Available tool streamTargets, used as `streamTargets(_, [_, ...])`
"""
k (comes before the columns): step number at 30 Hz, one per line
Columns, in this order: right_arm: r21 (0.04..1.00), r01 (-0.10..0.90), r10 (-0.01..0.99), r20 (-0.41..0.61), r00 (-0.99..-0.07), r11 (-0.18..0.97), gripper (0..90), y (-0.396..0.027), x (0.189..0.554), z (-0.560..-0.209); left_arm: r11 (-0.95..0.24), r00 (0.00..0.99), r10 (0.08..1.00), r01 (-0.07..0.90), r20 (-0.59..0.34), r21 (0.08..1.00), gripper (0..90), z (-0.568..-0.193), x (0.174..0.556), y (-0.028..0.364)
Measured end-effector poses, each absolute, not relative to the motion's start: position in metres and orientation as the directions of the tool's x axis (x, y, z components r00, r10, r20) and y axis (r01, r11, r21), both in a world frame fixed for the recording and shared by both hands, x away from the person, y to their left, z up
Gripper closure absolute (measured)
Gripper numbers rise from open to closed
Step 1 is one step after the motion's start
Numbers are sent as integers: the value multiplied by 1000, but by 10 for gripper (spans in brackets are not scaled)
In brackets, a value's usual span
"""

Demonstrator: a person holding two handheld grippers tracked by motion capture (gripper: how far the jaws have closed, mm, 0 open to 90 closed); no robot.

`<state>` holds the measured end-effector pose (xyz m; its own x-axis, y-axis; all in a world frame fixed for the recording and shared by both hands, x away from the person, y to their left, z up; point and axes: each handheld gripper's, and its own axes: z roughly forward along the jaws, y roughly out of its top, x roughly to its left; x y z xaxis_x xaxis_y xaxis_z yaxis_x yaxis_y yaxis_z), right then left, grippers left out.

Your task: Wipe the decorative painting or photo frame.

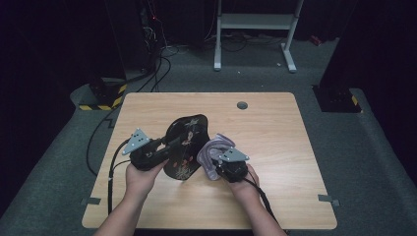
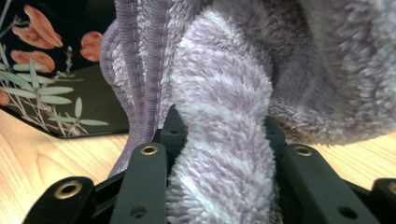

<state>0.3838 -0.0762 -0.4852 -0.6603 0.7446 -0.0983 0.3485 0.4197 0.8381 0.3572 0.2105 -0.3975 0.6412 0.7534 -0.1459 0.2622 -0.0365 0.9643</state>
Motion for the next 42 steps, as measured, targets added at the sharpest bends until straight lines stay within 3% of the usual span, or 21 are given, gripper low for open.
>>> streamTargets(6, [839,358,744,-81,-663,410,644,-80,385,-486,-58,650,748,268,-136,962,538,-406,354,212])
streamTargets(20, [840,348,737,-87,-670,416,635,-77,383,-488,-92,652,744,312,-143,946,469,-445,343,221])
streamTargets(34, [850,333,733,-87,-675,407,626,-79,382,-486,-160,665,742,297,-84,941,605,-484,337,208])
streamTargets(42, [850,343,740,-80,-667,401,626,-80,382,-486,-130,672,735,276,-94,952,762,-487,343,205])
